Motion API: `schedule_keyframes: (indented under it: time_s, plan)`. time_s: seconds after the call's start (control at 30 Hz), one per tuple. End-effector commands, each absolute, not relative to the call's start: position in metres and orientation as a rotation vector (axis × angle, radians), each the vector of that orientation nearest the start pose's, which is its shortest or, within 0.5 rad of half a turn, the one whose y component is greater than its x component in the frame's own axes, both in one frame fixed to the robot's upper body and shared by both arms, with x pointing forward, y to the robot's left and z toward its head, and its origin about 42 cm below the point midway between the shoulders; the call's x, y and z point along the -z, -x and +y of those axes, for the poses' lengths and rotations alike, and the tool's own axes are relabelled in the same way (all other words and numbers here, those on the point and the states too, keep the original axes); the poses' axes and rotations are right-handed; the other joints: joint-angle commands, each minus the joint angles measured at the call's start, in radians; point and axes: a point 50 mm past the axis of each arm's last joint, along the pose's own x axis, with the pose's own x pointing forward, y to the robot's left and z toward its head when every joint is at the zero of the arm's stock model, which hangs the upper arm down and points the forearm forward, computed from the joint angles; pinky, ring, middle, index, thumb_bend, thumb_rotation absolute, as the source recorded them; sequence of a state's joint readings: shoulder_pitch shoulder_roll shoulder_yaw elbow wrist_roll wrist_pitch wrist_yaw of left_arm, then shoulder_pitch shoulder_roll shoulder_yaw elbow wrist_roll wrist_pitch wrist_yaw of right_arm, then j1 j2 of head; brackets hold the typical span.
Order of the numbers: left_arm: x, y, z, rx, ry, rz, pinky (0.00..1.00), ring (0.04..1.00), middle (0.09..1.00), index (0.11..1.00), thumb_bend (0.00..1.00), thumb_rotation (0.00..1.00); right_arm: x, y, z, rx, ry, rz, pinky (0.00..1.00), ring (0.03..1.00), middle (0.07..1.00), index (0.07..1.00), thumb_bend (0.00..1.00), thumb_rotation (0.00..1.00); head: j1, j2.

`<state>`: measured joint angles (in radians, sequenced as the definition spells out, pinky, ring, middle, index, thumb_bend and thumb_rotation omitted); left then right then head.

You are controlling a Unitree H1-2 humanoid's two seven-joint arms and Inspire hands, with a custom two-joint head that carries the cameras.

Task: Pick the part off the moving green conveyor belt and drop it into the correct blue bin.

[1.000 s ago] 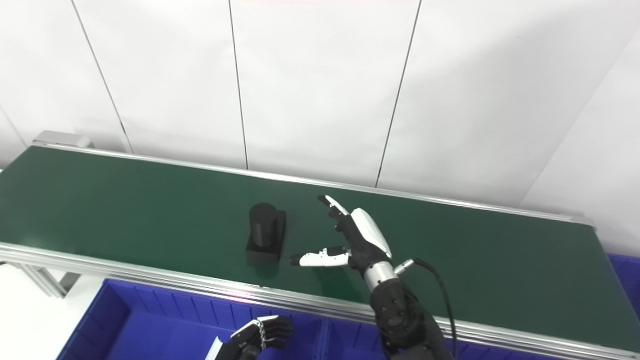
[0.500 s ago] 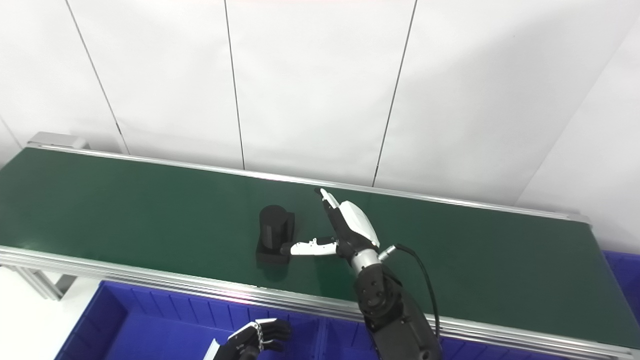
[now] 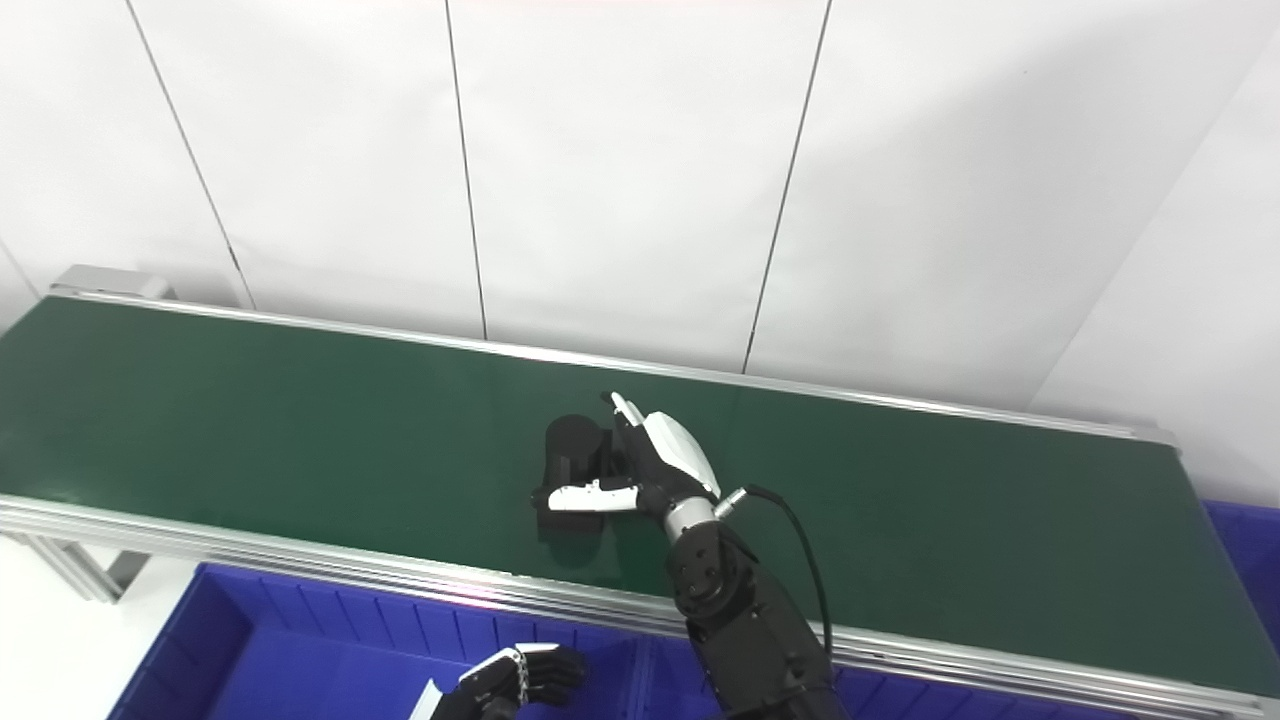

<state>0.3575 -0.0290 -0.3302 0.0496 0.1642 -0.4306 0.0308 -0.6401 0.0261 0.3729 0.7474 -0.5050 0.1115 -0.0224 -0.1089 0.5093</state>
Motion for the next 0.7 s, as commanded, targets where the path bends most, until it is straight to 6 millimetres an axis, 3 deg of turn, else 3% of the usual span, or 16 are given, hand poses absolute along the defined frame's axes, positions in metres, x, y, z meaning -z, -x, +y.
schedule_keyframes:
  time_s: [0.0, 0.23, 0.27, 0.3, 0.33, 0.37, 0.4, 0.47, 0.5, 0.53, 0.6, 0.67]
  plan:
    - [-0.056, -0.141, 0.105, 0.239, 0.046, -0.116, 0.65, 0.695, 0.691, 0.667, 0.61, 1.00, -0.133, -0.457, -0.060, -0.421, 0.803, -0.023, 0.97, 0.978, 0.987, 0.981, 1.00, 0.53, 0.002, -0.001]
    - [-0.057, -0.139, 0.106, 0.235, 0.058, -0.121, 0.63, 0.676, 0.679, 0.662, 0.60, 1.00, -0.128, -0.460, -0.052, -0.402, 0.733, -0.040, 0.95, 0.953, 0.962, 0.949, 1.00, 0.44, 0.013, 0.000]
    - [-0.057, -0.139, 0.106, 0.237, 0.069, -0.119, 0.63, 0.676, 0.680, 0.665, 0.60, 1.00, -0.126, -0.460, -0.050, -0.389, 0.703, -0.037, 0.92, 0.931, 0.939, 0.923, 0.98, 0.38, 0.013, 0.000]
    - [-0.057, -0.139, 0.106, 0.238, 0.075, -0.120, 0.63, 0.670, 0.676, 0.663, 0.59, 0.99, -0.125, -0.459, -0.048, -0.373, 0.671, -0.030, 0.72, 0.797, 0.865, 0.843, 0.90, 0.19, 0.012, 0.002]
    - [-0.057, -0.140, 0.106, 0.237, 0.077, -0.120, 0.63, 0.669, 0.676, 0.663, 0.59, 0.99, -0.123, -0.458, -0.047, -0.356, 0.636, -0.021, 0.70, 0.785, 0.858, 0.837, 0.89, 0.18, 0.012, 0.002]
    - [-0.057, -0.140, 0.106, 0.235, 0.078, -0.121, 0.63, 0.666, 0.673, 0.661, 0.60, 0.99, -0.122, -0.457, -0.046, -0.343, 0.604, -0.018, 0.57, 0.654, 0.821, 0.805, 0.85, 0.09, 0.010, 0.005]
    - [-0.057, -0.140, 0.106, 0.234, 0.079, -0.120, 0.64, 0.667, 0.673, 0.661, 0.61, 0.99, -0.120, -0.456, -0.046, -0.332, 0.581, -0.022, 0.53, 0.611, 0.777, 0.768, 0.81, 0.05, 0.010, 0.005]
    - [-0.057, -0.139, 0.106, 0.236, 0.071, -0.120, 0.64, 0.670, 0.675, 0.664, 0.62, 1.00, -0.117, -0.454, -0.048, -0.311, 0.549, -0.041, 0.55, 0.589, 0.681, 0.694, 0.71, 0.01, 0.010, 0.007]
    - [-0.057, -0.139, 0.107, 0.237, 0.069, -0.120, 0.64, 0.670, 0.676, 0.664, 0.62, 1.00, -0.115, -0.454, -0.049, -0.301, 0.542, -0.048, 0.54, 0.498, 0.571, 0.598, 0.60, 0.00, 0.011, 0.007]
    - [-0.057, -0.139, 0.107, 0.237, 0.069, -0.121, 0.65, 0.671, 0.676, 0.664, 0.62, 1.00, -0.114, -0.453, -0.049, -0.295, 0.537, -0.052, 0.54, 0.469, 0.533, 0.561, 0.56, 0.00, 0.011, 0.007]
    - [-0.058, -0.140, 0.107, 0.240, 0.064, -0.127, 0.64, 0.672, 0.680, 0.668, 0.59, 1.00, -0.111, -0.453, -0.051, -0.272, 0.527, -0.042, 0.40, 0.411, 0.513, 0.520, 0.52, 0.00, 0.011, 0.008]
    - [-0.058, -0.141, 0.109, 0.249, 0.060, -0.128, 0.65, 0.681, 0.687, 0.676, 0.59, 1.00, -0.108, -0.452, -0.054, -0.248, 0.541, -0.031, 0.34, 0.397, 0.503, 0.511, 0.51, 0.00, 0.007, 0.008]
